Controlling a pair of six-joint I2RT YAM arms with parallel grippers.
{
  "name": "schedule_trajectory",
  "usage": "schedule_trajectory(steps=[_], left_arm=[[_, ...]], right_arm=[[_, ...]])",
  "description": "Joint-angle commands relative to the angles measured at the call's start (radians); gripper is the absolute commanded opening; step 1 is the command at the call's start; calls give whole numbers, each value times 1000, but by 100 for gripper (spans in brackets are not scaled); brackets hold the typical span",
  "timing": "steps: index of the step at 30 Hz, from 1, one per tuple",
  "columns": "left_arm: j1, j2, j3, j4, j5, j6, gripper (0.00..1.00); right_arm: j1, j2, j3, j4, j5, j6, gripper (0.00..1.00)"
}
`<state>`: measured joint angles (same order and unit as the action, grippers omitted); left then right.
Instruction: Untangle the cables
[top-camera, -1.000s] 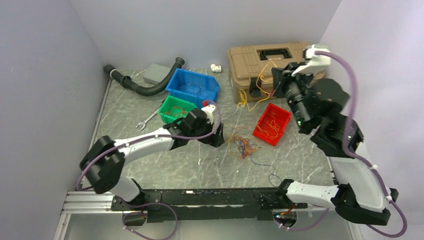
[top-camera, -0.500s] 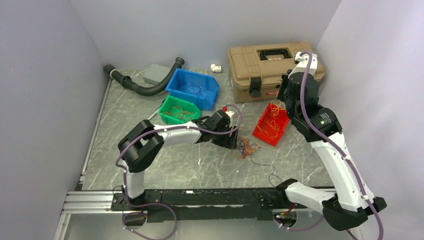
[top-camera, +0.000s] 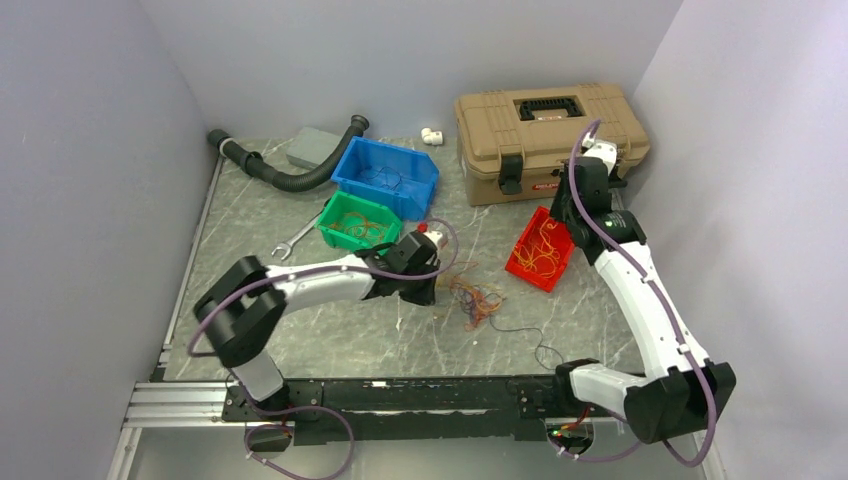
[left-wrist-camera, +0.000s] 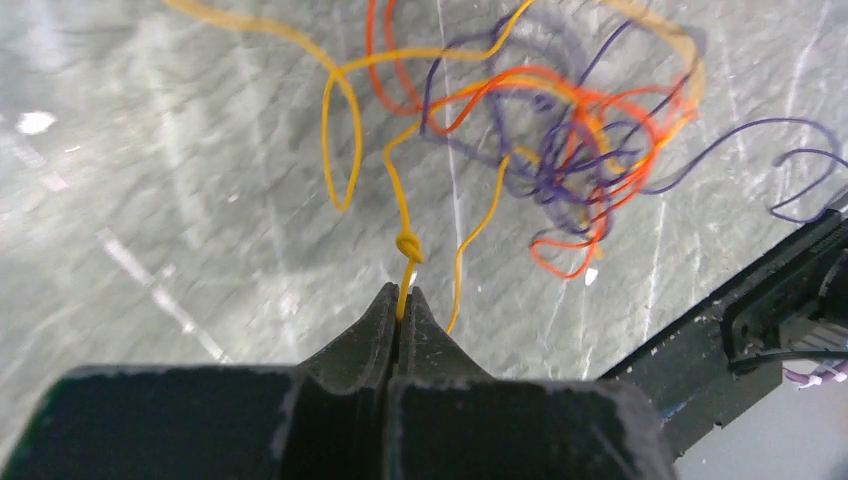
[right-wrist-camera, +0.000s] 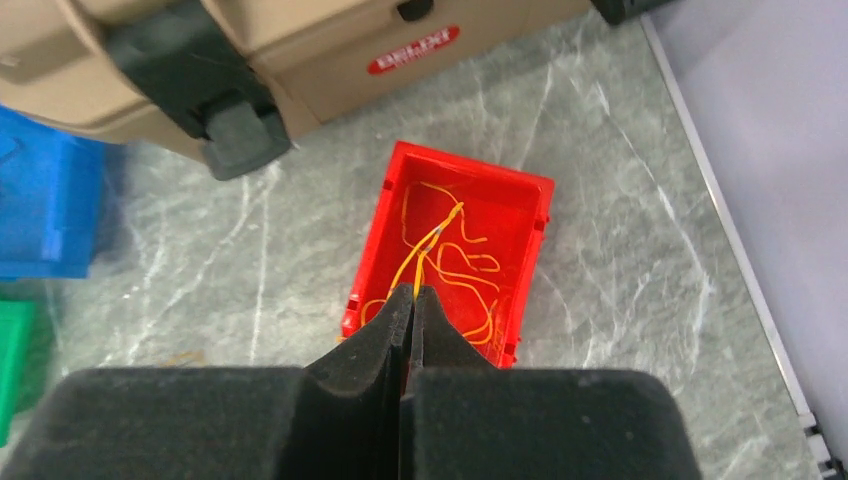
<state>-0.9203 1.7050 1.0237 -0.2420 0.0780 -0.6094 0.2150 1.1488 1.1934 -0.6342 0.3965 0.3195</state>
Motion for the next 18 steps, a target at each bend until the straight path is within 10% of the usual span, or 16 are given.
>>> schedule_trajectory(steps=[1,15,18], left_arm=[[1,-178,-25,-99,-135,46,0],[26,-394,10,-270,-155,134,0],[27,-406,14,-282,-148,148,0]], right_arm=[[-30,18,-65,95,-16,56,0],[-150,298,-274,304,-177,206,0],[-154,338,-248,302,-187,181,15]])
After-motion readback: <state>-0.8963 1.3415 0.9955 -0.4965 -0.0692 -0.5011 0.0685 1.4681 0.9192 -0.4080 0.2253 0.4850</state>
